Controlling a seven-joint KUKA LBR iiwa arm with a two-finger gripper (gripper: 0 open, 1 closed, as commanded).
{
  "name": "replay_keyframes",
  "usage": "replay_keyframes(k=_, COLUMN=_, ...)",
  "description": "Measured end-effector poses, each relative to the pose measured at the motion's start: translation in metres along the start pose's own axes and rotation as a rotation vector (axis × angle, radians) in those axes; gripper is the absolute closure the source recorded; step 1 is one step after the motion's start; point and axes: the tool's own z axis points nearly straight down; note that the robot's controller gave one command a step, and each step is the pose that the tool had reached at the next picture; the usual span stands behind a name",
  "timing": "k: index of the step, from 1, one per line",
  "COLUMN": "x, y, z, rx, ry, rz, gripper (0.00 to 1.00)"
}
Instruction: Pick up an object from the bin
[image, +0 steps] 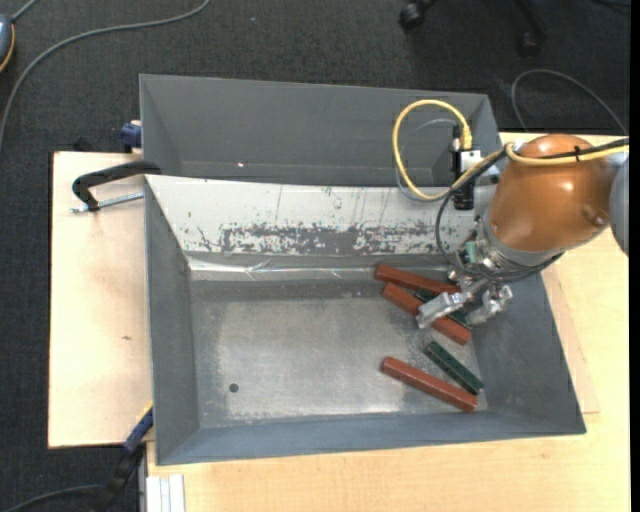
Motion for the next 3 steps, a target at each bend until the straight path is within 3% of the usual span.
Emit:
replay_keyframes(k=1, x=-0.033, y=-0.015, z=0.003, rx=-0.007, ry=0.009, rz=-0.299, gripper=0.0)
replay_keyframes(k=2, x=-0.036, y=-0.013, z=0.004, rx=-0.016, ry=0.004, rz=-0.302, gripper=1.0)
replay_keyframes(k=3, x=-0.053, y=-0.006, z=-0.15, rx=-0.006, ry=0.01, rz=-0.355, gripper=1.0)
